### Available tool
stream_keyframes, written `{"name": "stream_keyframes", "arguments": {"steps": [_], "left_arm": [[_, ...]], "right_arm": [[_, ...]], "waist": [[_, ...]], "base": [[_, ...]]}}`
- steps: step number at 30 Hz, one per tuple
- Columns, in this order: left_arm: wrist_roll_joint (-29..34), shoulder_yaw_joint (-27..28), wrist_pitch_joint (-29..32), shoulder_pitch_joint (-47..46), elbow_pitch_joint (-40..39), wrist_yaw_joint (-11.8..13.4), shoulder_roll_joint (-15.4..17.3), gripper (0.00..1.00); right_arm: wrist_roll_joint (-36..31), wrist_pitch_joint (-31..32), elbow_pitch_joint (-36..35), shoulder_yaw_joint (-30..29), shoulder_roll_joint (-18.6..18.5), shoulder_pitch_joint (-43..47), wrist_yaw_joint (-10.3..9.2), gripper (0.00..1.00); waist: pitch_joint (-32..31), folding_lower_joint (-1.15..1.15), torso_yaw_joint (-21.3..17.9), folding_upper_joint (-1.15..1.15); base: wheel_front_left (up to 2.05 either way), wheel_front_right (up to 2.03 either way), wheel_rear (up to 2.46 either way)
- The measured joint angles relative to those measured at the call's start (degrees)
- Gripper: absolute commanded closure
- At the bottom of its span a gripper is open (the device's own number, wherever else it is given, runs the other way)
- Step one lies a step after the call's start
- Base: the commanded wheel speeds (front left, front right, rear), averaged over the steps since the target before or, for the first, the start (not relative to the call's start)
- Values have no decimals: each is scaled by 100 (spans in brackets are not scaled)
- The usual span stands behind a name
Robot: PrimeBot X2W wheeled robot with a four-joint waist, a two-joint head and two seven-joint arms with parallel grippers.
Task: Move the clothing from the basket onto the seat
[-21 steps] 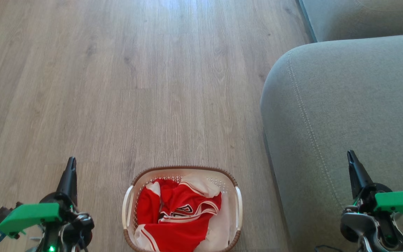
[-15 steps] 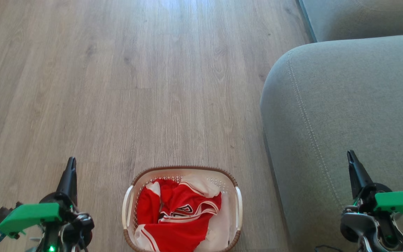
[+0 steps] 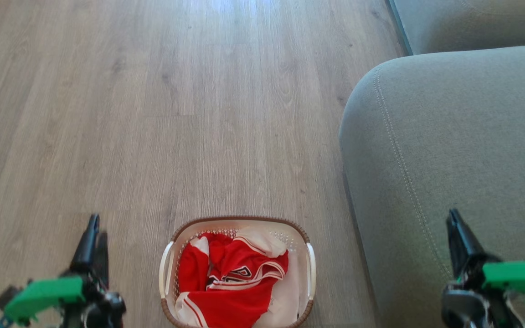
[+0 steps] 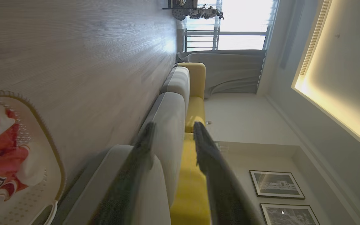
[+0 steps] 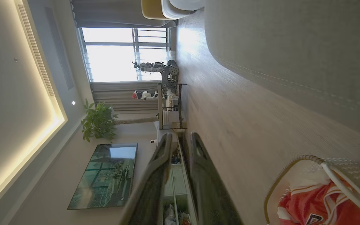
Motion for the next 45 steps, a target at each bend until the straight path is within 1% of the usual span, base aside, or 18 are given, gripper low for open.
{"name": "stream_keyframes", "arguments": {"steps": [3,5,14,20,29,34,45], "left_arm": [[0,-5,-1,222,248,1,-35,0],[0,-15,-11,333,276,2,-53,0],[4,-118,-157,317,130,1,-54,0],[142,-174,-261,316,46,1,-53,0],[687,-210,-414,313,-118,0,-53,0],[1024,-259,-510,313,-192,0,-51,0],[2101,-356,-666,311,-375,0,-47,0]], "right_arm": [[0,-2,254,20,3,193,-1,0],[0,-10,265,32,4,292,-1,0],[-11,-124,69,165,7,290,-1,0],[-122,-266,-70,226,5,290,-1,0],[-437,-419,-270,269,2,287,-1,0],[-901,-476,-328,360,-40,286,-1,0],[-1782,-692,-534,556,-89,285,-1,0]], "waist": [[0,0,0,0],[1,0,1,0],[2,0,0,0],[4,0,-4,0],[8,0,-8,0],[8,0,-10,0],[-1,0,-19,0]], "base": [[0,0,0],[0,0,0],[0,0,0],[0,0,0],[0,0,0],[0,0,0],[0,0,0]]}}
